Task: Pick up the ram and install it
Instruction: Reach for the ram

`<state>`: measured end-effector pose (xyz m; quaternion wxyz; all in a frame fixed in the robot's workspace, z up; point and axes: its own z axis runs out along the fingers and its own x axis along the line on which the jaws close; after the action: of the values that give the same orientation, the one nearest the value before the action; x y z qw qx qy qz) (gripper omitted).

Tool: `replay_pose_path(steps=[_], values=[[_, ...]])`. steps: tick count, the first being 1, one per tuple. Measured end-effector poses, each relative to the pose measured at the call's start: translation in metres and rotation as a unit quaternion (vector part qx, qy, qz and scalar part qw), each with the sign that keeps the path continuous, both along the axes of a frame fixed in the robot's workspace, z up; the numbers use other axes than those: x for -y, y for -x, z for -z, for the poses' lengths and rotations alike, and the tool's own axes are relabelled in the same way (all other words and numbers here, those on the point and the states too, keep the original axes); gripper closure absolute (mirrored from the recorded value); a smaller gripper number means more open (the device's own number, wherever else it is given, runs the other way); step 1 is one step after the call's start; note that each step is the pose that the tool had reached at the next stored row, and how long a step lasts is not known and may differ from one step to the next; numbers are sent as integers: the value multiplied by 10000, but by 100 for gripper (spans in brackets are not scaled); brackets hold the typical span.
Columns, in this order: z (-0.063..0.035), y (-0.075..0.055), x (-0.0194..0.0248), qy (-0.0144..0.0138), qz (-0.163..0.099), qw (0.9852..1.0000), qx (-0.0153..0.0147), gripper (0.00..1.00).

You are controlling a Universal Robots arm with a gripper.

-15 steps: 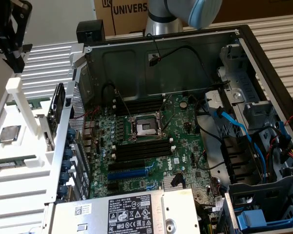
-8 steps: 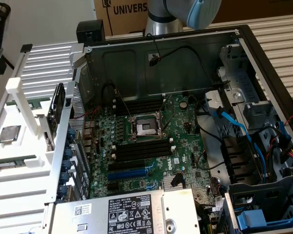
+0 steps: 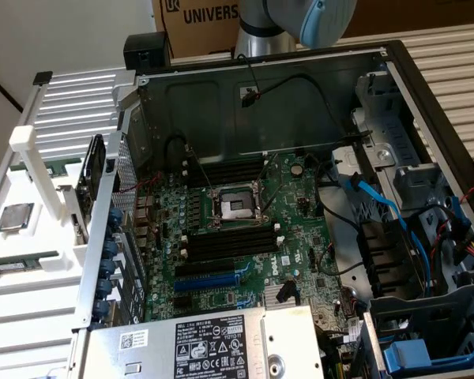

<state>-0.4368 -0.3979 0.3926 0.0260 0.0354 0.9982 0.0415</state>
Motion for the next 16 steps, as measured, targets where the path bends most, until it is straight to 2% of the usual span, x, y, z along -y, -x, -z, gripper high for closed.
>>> replay_pose_path(steps=[4,6,7,8,10,16], values=[[1,181,-28,0,0,10000,-4,88],[0,305,-80,0,0,10000,-6,88],[1,400,-135,0,0,10000,-9,88],[1,464,-165,0,0,10000,-15,88],[1,529,-193,0,0,10000,-20,88],[1,553,-200,0,0,10000,-22,88]])
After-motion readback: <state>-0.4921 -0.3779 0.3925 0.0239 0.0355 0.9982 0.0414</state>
